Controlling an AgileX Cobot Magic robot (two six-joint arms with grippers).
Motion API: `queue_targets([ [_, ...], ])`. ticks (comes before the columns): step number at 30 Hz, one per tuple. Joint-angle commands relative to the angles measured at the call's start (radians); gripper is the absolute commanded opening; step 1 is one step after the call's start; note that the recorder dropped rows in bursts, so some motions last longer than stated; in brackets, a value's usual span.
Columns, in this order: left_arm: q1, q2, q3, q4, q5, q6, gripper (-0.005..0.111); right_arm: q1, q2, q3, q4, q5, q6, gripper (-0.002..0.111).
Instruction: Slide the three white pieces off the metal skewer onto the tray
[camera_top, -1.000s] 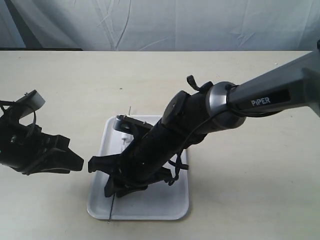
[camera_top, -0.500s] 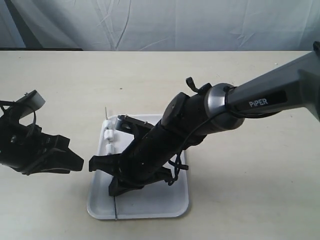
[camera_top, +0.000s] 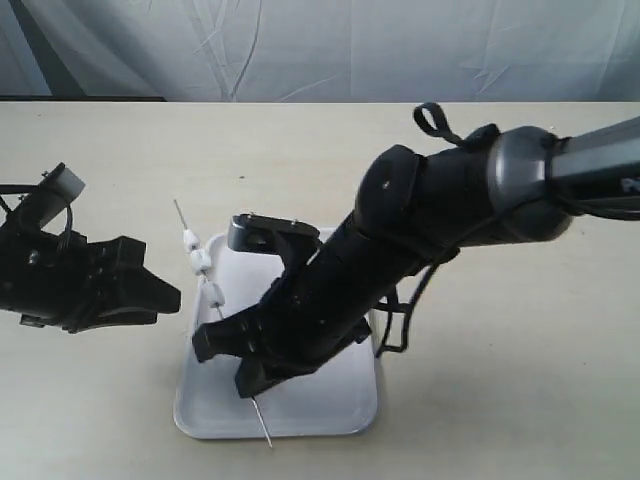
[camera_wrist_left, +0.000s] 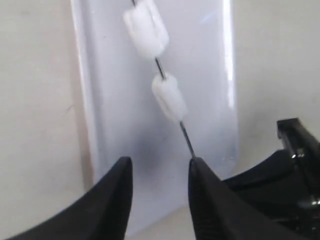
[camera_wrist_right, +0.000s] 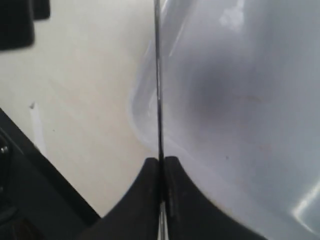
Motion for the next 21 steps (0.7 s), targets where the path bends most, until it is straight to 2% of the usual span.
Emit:
queue_targets([
  [1,-0.004,0.003,0.003,-0.174,0.067,0.000,0.037,-0.005,-0.111,0.125,-0.037,-0.007,-0.005,-0.001],
  [4,-0.004,0.003,0.003,-0.259,0.084,-0.015,0.037,-0.005,-0.193,0.200,-0.065,-0.007,-0.006,-0.001],
  [9,-0.024,0.003,0.003,-0.308,0.115,-0.020,0.037,-0.005,-0.308,0.279,-0.065,-0.038,-0.006,-0.001],
  [18,-0.088,0.003,0.003,-0.418,0.071,-0.008,0.037,-0.005,-0.368,0.294,-0.035,-0.023,-0.005,-0.001],
  [21,-0.088,0.003,0.003,-0.418,0.053,-0.006,0.037,-0.003,-0.372,0.294,-0.023,-0.019,-0.005,-0.001],
])
